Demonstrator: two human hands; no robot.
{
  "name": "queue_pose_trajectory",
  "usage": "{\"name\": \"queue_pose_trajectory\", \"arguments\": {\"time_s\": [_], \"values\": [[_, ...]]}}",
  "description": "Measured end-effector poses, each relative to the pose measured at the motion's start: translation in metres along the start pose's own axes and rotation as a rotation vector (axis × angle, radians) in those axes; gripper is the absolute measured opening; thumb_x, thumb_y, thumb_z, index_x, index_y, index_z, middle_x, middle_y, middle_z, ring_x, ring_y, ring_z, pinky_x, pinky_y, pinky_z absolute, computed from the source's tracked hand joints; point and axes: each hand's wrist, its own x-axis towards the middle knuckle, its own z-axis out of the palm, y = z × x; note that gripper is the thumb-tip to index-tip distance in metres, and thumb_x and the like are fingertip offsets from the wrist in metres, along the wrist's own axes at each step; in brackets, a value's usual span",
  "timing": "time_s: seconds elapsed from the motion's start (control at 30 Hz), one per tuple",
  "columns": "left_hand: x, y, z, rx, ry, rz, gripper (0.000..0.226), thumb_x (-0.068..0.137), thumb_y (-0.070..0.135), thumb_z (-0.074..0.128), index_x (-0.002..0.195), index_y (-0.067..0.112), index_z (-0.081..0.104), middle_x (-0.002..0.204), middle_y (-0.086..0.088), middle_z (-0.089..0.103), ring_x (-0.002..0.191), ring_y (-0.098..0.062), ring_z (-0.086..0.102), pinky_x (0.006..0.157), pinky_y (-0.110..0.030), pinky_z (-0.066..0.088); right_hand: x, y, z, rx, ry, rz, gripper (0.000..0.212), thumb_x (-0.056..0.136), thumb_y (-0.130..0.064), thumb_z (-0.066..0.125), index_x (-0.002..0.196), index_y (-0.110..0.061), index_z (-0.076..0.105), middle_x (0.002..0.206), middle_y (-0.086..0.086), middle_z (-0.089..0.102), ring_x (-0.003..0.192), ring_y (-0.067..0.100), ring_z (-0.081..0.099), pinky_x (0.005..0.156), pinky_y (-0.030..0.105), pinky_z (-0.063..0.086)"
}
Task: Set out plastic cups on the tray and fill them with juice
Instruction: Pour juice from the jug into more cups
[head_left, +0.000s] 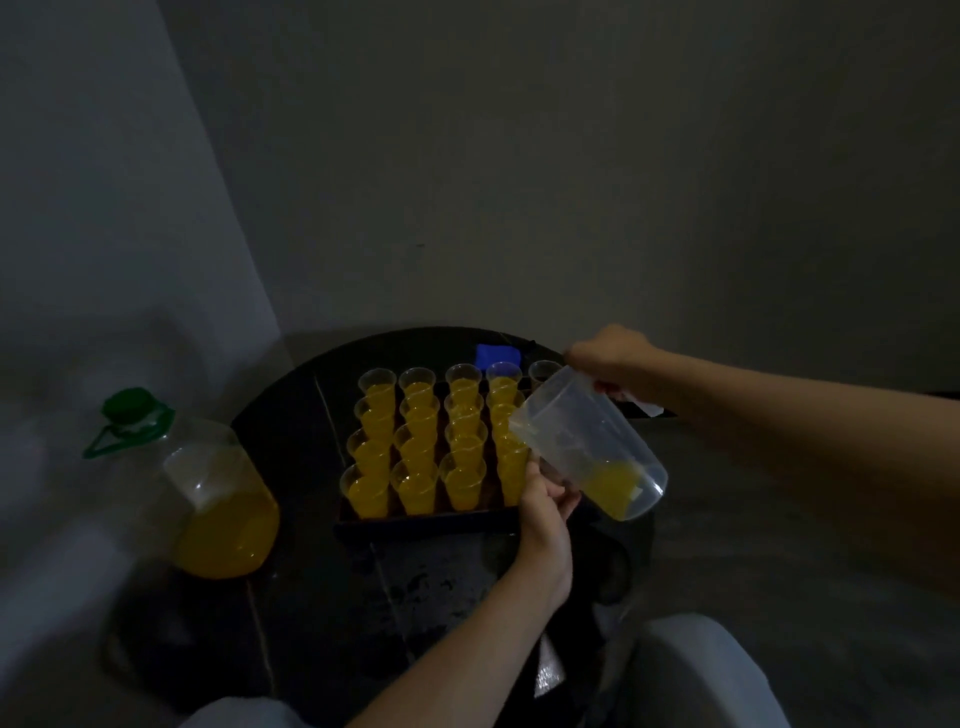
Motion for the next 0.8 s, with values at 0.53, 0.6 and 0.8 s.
{"name": "queue_pose_trajectory", "arguments": {"time_s": [0.53, 0.6, 0.8], "values": [[0.026, 0.164, -0.142, 0.151, 0.216, 0.392, 0.047, 0.11, 0.02, 0.029, 0.157, 0.018, 0.032, 0.148, -0.015, 0.051, 0.124, -0.022, 0.055, 0.099, -0.033, 0.045, 0.007, -0.149, 0.097, 0.431, -0.107, -0.338, 0.027, 0.095, -0.024, 0.055, 0.088, 0.0, 0.066, 0.071, 0.011, 0.053, 0.058, 0.02, 0.05, 0.049, 0.025, 0.043], [0.024, 0.176, -0.158, 0.157, 0.236, 0.42, 0.058, 0.102, 0.026, 0.039, 0.159, 0.02, 0.028, 0.15, -0.01, 0.048, 0.133, -0.021, 0.049, 0.098, -0.03, 0.043, 0.011, -0.167, 0.117, 0.452, -0.148, -0.366, 0.026, 0.094, -0.022, 0.055, 0.088, 0.001, 0.067, 0.073, 0.012, 0.055, 0.061, 0.02, 0.051, 0.052, 0.028, 0.045], [0.039, 0.189, -0.192, 0.163, 0.289, 0.413, 0.08, 0.083, 0.019, 0.042, 0.16, 0.027, 0.023, 0.148, 0.003, 0.049, 0.127, -0.007, 0.052, 0.104, -0.028, 0.041, 0.04, -0.197, 0.166, 0.474, -0.184, -0.424, 0.033, 0.093, -0.025, 0.057, 0.094, 0.005, 0.071, 0.087, 0.019, 0.069, 0.077, 0.028, 0.066, 0.08, 0.045, 0.059]]}}
